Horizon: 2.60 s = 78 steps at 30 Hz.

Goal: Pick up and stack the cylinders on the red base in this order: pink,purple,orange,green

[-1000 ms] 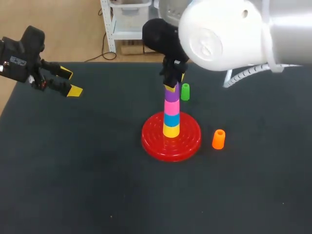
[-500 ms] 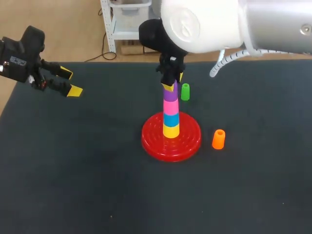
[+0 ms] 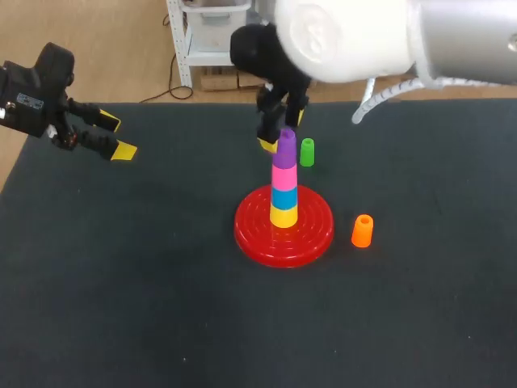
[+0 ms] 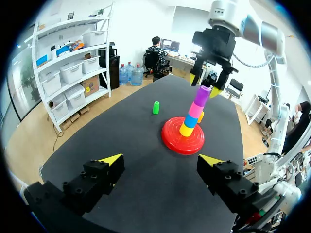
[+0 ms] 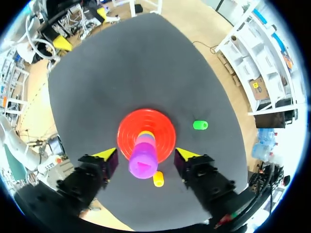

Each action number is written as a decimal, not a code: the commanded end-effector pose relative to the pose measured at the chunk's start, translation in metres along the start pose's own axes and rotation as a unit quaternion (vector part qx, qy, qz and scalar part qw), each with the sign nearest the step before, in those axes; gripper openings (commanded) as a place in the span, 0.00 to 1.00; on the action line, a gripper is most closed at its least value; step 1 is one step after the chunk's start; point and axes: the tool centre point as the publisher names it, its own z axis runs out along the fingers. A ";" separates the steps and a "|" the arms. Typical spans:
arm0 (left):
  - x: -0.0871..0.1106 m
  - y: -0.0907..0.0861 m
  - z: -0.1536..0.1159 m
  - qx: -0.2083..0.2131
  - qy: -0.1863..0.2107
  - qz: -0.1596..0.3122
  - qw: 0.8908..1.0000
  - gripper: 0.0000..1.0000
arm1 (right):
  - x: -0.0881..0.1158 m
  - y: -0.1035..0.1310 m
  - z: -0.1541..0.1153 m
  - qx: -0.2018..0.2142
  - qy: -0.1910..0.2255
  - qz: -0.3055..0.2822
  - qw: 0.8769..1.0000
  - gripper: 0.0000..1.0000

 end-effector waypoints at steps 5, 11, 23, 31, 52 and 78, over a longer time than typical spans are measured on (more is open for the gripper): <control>0.001 0.001 0.000 0.001 -0.002 0.001 1.000 1.00 | 0.015 -0.022 -0.026 0.012 -0.082 0.055 0.995 1.00; 0.001 0.001 0.000 0.001 -0.002 0.001 1.000 1.00 | 0.030 -0.052 -0.040 0.014 -0.148 0.126 0.981 1.00; 0.001 0.001 0.000 0.001 -0.002 0.001 1.000 1.00 | 0.109 -0.039 -0.005 0.040 -0.140 0.117 0.982 1.00; 0.001 0.001 0.000 0.001 -0.002 0.001 1.000 1.00 | 0.144 -0.033 0.054 0.057 -0.093 0.122 0.987 1.00; 0.001 0.001 0.000 0.001 -0.002 0.001 1.000 1.00 | 0.159 -0.040 0.141 0.023 0.019 0.190 0.981 1.00; 0.001 0.001 0.000 0.001 -0.002 0.001 1.000 1.00 | 0.165 -0.037 0.140 0.023 0.033 0.191 0.981 0.60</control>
